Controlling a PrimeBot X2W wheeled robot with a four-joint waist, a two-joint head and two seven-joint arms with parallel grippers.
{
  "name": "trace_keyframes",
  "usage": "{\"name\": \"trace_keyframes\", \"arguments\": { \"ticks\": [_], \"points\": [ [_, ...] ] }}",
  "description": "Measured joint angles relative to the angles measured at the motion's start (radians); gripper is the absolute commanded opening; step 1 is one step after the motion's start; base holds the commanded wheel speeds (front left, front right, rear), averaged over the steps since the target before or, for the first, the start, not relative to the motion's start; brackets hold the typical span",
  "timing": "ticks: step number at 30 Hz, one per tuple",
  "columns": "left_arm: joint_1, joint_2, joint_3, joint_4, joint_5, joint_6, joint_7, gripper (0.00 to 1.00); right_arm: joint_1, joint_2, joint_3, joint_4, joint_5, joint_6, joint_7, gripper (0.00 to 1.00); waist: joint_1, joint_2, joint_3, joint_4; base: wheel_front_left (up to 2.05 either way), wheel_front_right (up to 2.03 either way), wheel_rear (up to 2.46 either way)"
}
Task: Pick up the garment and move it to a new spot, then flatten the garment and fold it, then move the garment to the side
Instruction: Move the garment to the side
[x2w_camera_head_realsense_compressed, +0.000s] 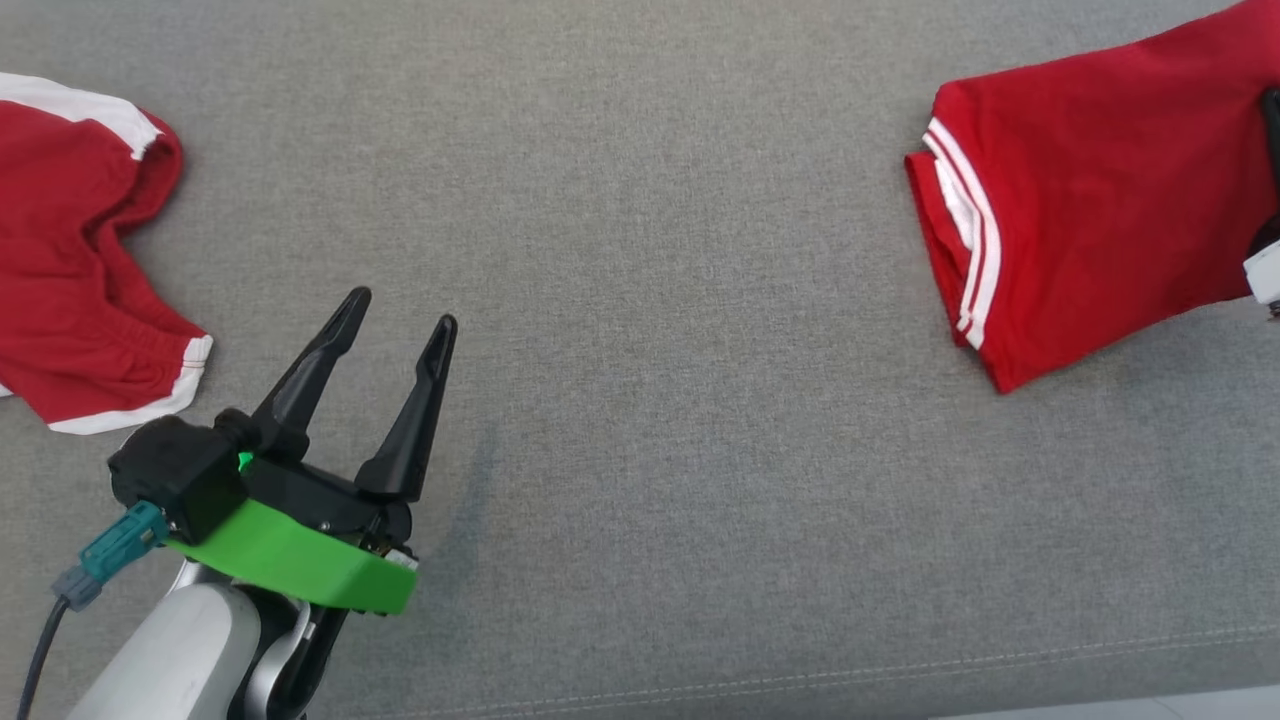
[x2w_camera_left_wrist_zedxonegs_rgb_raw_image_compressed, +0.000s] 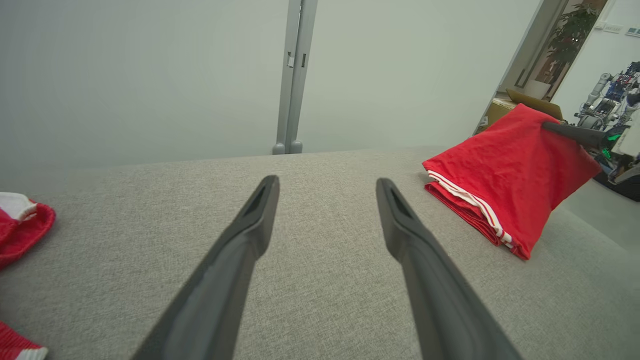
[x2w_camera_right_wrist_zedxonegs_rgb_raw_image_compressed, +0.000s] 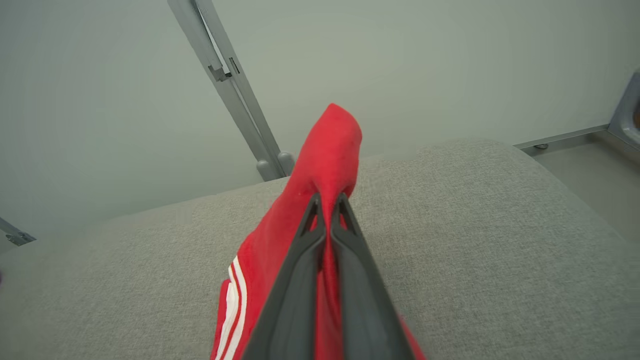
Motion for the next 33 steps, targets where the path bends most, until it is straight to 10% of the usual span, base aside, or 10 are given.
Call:
{"name": "trace_keyframes", "arguments": {
  "ticks": [20, 27, 30, 33],
  "points": [
    [-0.101, 0.052, -0.035, -0.113, 0.06, -0.059, 0.035, 1.0, -0.122, -0.067, -0.115, 0.034, 0.0, -0.064, -0.04, 0.0, 0.0, 0.0, 0.259, -0.072, 0.0, 0.0, 0.0],
    [-0.132, 0.056, -0.037, -0.117, 0.07, -0.077, 0.034, 1.0, -0.154, -0.114, -0.164, 0.09, -0.033, -0.136, -0.105, 0.0, 0.0, -0.0001, 0.325, -0.081, 0.0, 0.0, 0.0],
    [-0.135, 0.056, -0.035, -0.114, 0.07, -0.077, 0.033, 1.0, -0.167, -0.107, -0.154, 0.103, -0.052, -0.155, -0.112, 1.0, 0.0001, 0.0, 0.334, -0.076, 0.0, 0.0, 0.0],
    [-0.136, 0.056, -0.035, -0.111, 0.07, -0.077, 0.03, 1.0, -0.184, -0.101, -0.147, 0.106, -0.088, -0.174, -0.129, 1.0, 0.0, 0.0, 0.338, -0.071, 0.0, 0.0, 0.0]
  ]
}}
